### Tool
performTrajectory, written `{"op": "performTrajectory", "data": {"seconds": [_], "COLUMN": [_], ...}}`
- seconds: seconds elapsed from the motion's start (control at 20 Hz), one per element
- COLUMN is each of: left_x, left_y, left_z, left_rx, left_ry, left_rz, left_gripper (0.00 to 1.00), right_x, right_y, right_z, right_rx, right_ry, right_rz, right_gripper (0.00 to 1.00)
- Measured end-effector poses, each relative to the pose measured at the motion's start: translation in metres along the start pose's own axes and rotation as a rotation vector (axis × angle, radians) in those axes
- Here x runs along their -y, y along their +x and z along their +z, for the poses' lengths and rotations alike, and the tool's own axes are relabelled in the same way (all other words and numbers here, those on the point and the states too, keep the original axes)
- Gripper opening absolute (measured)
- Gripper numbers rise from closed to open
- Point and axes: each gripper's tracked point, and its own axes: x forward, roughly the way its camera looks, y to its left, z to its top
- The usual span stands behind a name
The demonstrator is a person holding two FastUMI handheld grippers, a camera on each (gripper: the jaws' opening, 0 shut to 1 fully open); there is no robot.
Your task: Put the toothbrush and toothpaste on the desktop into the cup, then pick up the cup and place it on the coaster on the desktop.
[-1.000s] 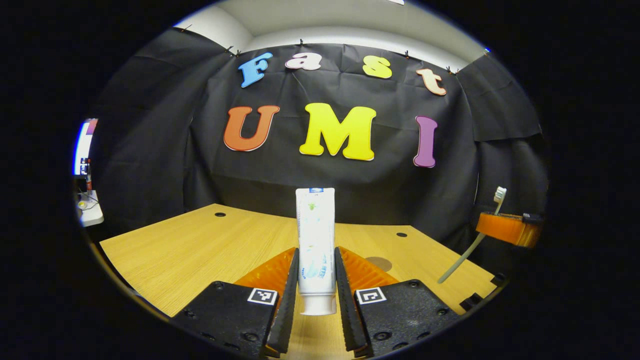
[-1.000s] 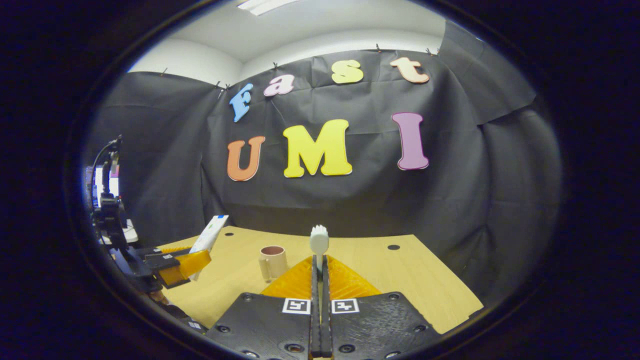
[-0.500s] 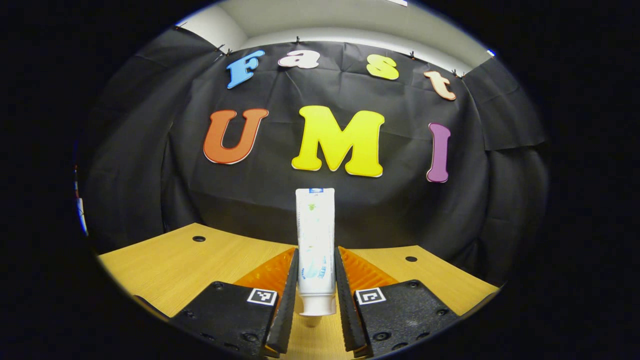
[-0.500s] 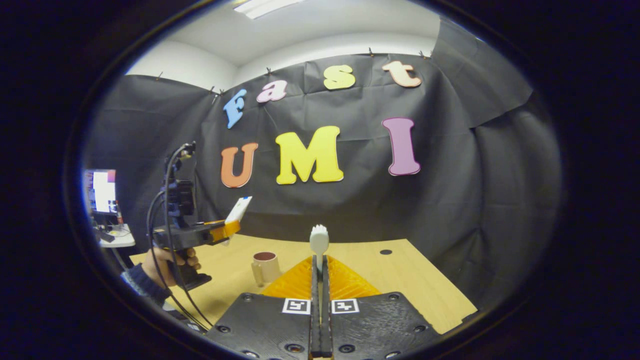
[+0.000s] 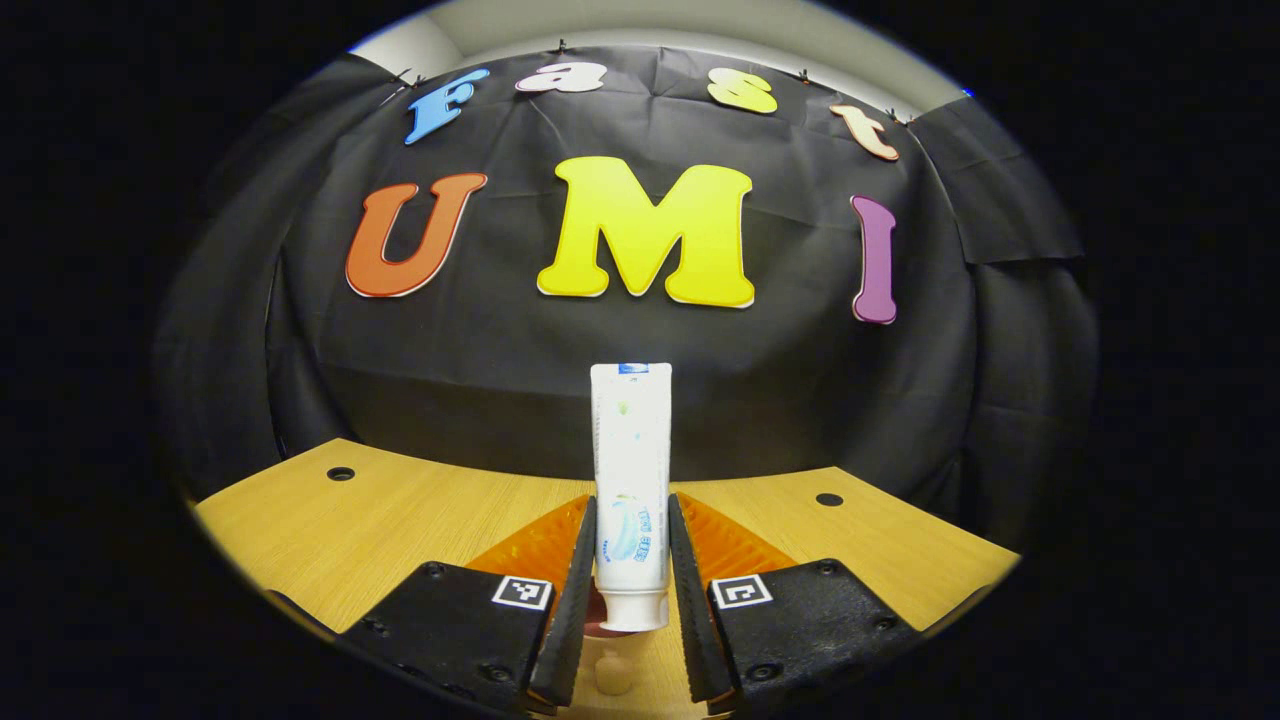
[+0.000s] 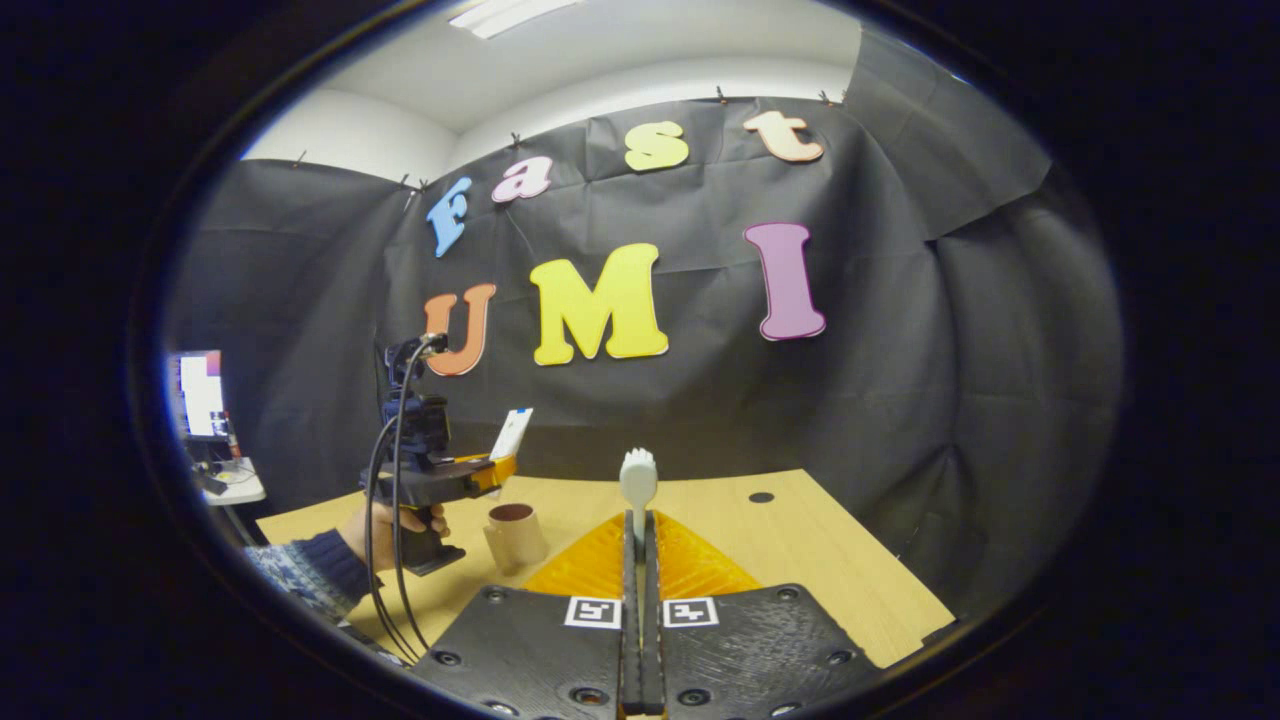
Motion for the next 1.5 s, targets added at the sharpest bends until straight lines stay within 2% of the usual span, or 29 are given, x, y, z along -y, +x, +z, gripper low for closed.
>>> {"op": "performTrajectory", "data": {"seconds": [0.7, 0.9, 1.0, 1.05, 1.1, 1.15, 1.35, 1.5], "left_x": [-0.006, -0.005, -0.005, -0.004, -0.003, -0.006, -0.011, -0.007], "left_y": [0.009, 0.002, -0.006, -0.012, -0.020, -0.023, -0.067, -0.098], "left_z": [-0.019, -0.003, 0.007, 0.011, 0.017, 0.021, 0.039, 0.050], "left_rx": [-0.043, 0.005, 0.019, 0.032, 0.041, 0.048, 0.088, 0.119], "left_ry": [-0.007, 0.000, 0.010, 0.017, 0.031, 0.052, 0.108, 0.081], "left_rz": [0.043, 0.046, 0.056, 0.061, 0.065, 0.087, 0.126, 0.114], "left_gripper": [0.46, 0.49, 0.58, 0.71, 0.70, 0.98, 1.00, 1.00], "right_x": [0.000, 0.000, -0.001, -0.003, -0.004, -0.006, -0.026, -0.030], "right_y": [0.004, 0.005, 0.006, 0.009, 0.010, 0.011, 0.011, 0.021], "right_z": [-0.005, -0.007, -0.009, -0.009, -0.010, -0.012, -0.018, -0.018], "right_rx": [-0.009, -0.011, -0.012, -0.013, -0.014, -0.015, -0.027, -0.041], "right_ry": [-0.002, -0.006, -0.007, -0.010, -0.015, -0.020, -0.037, -0.090], "right_rz": [-0.003, -0.004, -0.004, -0.004, -0.006, -0.006, 0.011, -0.006], "right_gripper": [0.01, 0.01, 0.01, 0.01, 0.01, 0.01, 0.01, 0.01]}}
